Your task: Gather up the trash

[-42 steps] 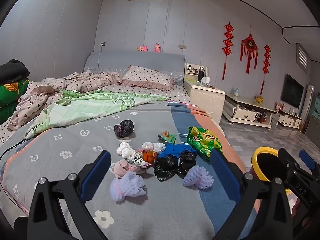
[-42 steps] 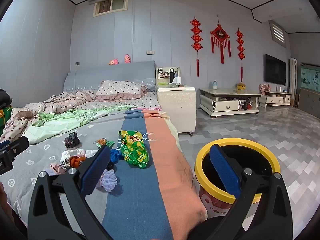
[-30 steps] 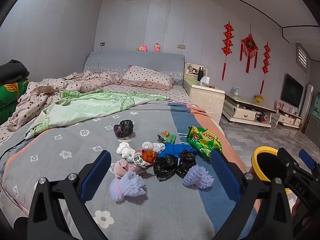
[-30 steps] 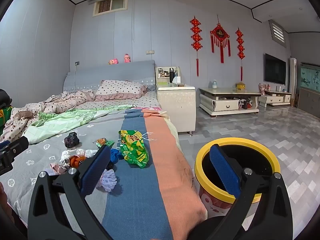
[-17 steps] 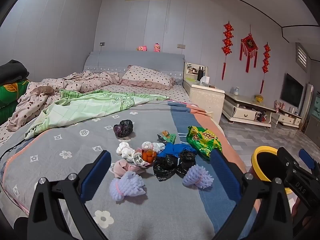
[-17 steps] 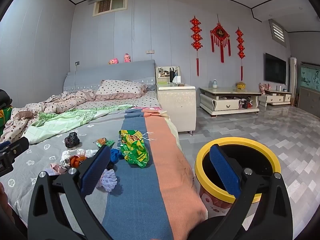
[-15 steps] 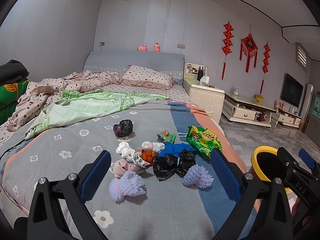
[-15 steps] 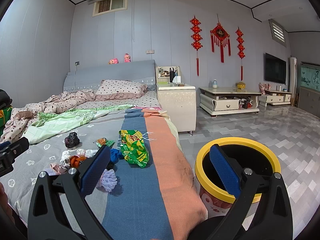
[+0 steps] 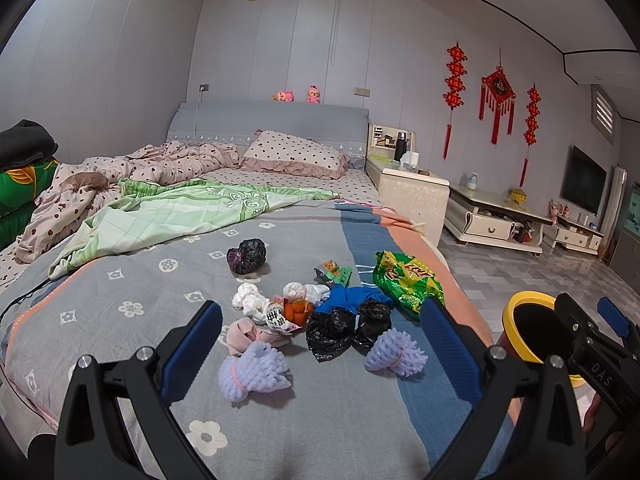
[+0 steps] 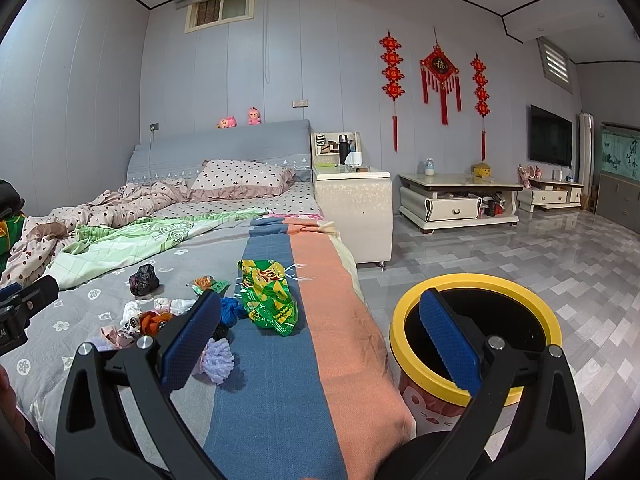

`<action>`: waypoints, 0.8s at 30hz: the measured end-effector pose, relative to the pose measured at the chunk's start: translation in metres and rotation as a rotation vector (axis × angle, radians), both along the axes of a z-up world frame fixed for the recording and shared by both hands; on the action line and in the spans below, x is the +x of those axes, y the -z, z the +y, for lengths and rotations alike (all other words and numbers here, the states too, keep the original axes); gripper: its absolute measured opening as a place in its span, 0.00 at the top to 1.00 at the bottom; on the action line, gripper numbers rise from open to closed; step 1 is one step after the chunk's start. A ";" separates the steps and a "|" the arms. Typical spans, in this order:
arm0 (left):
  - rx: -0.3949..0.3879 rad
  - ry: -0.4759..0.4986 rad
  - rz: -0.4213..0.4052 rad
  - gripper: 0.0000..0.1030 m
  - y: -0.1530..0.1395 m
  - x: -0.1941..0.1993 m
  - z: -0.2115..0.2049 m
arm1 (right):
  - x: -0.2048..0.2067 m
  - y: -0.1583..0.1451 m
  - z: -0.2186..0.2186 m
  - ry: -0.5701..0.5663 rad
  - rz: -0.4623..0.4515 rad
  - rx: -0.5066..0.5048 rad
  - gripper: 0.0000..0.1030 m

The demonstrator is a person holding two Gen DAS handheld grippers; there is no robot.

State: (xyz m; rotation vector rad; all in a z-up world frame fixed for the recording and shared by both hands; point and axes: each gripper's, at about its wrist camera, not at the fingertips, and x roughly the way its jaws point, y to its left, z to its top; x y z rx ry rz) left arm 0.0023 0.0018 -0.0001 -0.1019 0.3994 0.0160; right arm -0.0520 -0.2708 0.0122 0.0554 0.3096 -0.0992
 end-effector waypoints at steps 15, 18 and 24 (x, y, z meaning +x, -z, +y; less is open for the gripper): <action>0.001 -0.005 0.008 0.07 0.030 -0.011 -0.006 | 0.006 0.005 -0.004 0.009 0.008 0.026 0.08; 0.009 -0.011 0.015 0.07 0.025 0.002 -0.005 | 0.011 0.008 -0.005 0.006 0.029 0.037 0.08; 0.016 -0.008 0.053 0.07 0.022 0.011 -0.001 | 0.033 0.017 -0.006 -0.104 0.087 0.093 0.08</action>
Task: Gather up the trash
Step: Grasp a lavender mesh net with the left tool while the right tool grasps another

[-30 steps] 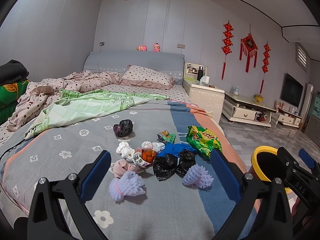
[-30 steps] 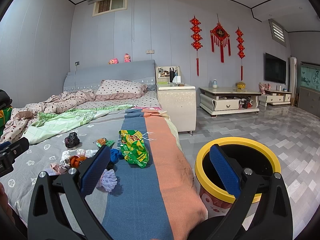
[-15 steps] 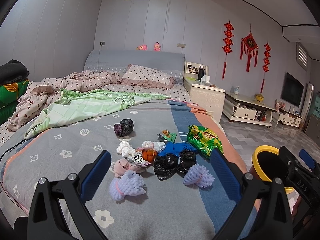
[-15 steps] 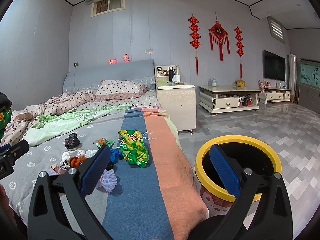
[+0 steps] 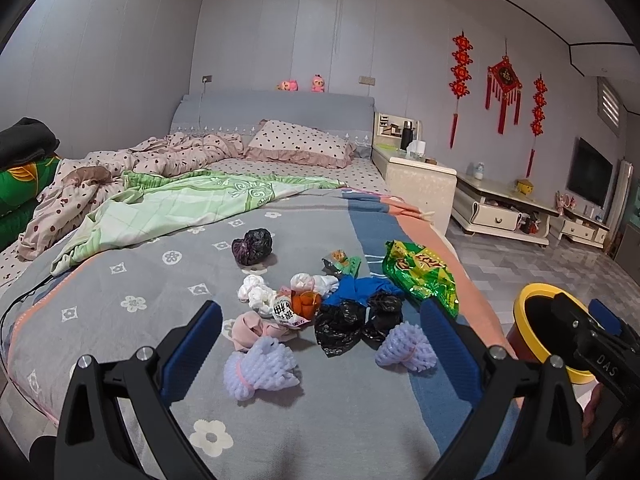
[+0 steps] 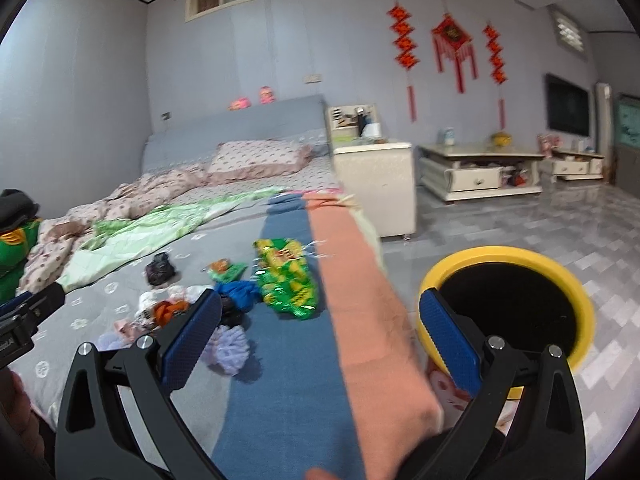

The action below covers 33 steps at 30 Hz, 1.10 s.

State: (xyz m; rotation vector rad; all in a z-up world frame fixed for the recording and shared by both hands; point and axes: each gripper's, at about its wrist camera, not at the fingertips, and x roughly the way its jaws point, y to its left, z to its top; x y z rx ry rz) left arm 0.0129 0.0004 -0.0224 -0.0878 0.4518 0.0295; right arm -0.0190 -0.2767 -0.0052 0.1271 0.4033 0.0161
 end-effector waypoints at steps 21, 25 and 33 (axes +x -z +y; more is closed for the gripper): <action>-0.004 0.039 0.278 0.07 0.056 0.048 0.057 | 0.109 0.036 0.039 -0.457 0.250 -0.066 0.08; 0.004 0.024 0.310 0.07 0.068 0.064 0.063 | 0.130 0.054 0.056 -0.519 0.338 -0.054 0.08; -0.022 0.035 0.358 0.07 0.090 0.089 0.077 | 0.153 0.080 0.084 -0.597 0.427 -0.074 0.08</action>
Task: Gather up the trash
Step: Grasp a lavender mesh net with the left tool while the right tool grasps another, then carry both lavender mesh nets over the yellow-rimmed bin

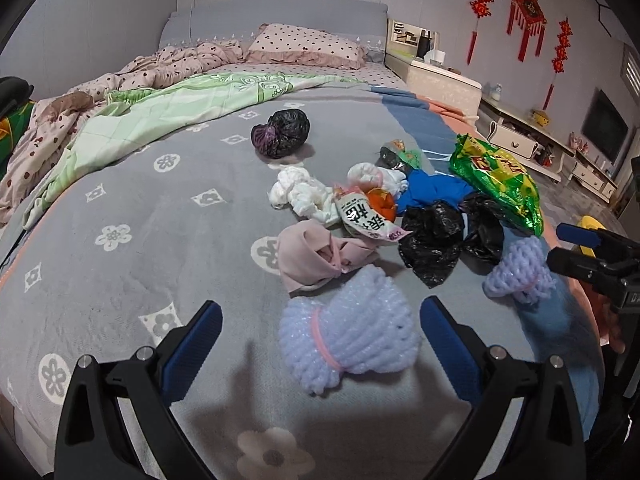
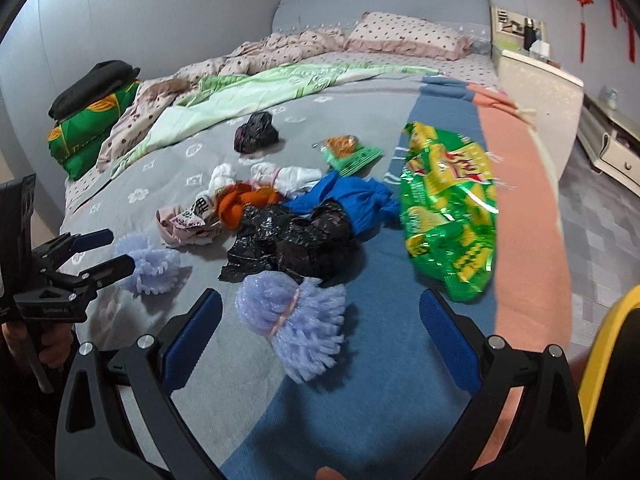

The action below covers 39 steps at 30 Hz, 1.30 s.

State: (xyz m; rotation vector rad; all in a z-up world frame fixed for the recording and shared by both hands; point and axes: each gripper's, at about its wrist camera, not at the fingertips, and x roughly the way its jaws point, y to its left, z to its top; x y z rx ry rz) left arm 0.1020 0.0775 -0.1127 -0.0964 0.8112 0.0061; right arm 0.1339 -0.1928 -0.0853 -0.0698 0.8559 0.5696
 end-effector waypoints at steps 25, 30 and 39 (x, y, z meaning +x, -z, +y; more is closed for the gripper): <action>-0.045 0.084 0.000 0.39 0.023 0.018 -0.008 | 0.020 0.037 0.014 -0.061 0.096 0.093 0.47; -0.021 0.094 -0.046 0.40 0.016 0.009 -0.012 | 0.014 0.028 0.005 -0.037 0.056 0.119 0.58; 0.005 0.061 -0.091 0.41 0.004 -0.010 -0.011 | 0.009 0.022 -0.004 -0.015 0.055 0.124 0.65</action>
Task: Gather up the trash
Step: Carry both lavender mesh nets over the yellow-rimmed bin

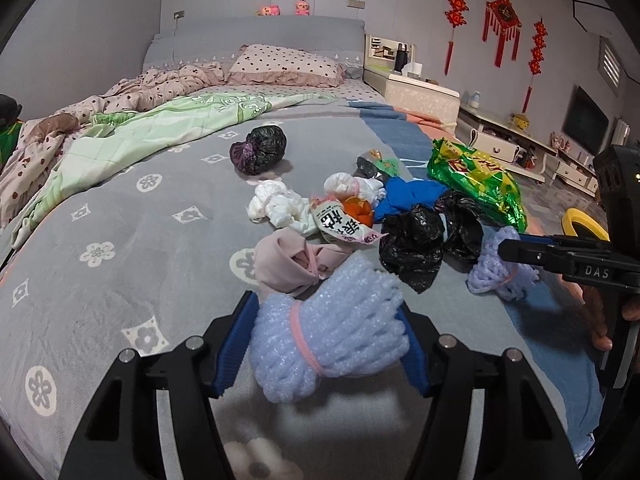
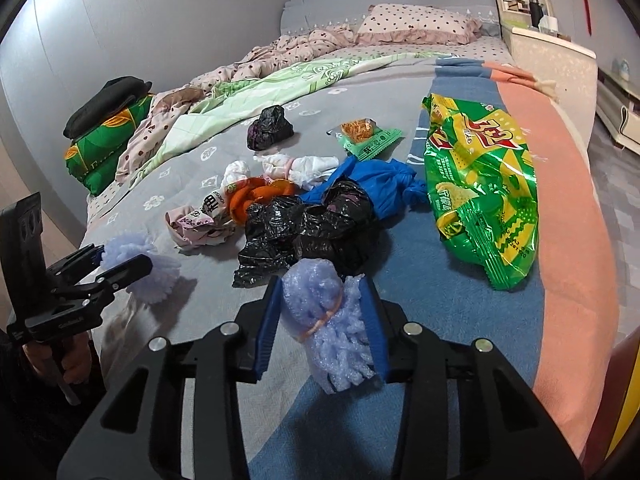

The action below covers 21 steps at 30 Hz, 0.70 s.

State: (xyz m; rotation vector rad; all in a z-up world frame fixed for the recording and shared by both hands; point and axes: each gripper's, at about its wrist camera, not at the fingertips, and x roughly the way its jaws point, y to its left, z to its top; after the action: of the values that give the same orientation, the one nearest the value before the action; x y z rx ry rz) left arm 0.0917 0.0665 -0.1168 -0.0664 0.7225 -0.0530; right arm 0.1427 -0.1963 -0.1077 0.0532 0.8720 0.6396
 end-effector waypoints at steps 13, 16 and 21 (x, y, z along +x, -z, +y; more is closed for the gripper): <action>0.034 0.020 -0.099 0.41 -0.041 -0.031 -0.015 | -0.039 -0.054 -0.036 0.064 -0.050 0.144 0.69; 0.041 0.056 -0.133 0.41 -0.060 -0.035 -0.030 | -0.050 -0.075 -0.049 0.077 -0.072 0.173 0.69; 0.050 0.105 -0.198 0.41 -0.095 -0.033 -0.056 | -0.068 -0.119 -0.079 0.135 -0.138 0.192 0.69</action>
State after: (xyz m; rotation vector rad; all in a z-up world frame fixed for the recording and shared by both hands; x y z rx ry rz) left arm 0.0584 0.0106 -0.0217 0.0246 0.5285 -0.1397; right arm 0.0751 -0.2754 0.0116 0.2365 0.6664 0.5909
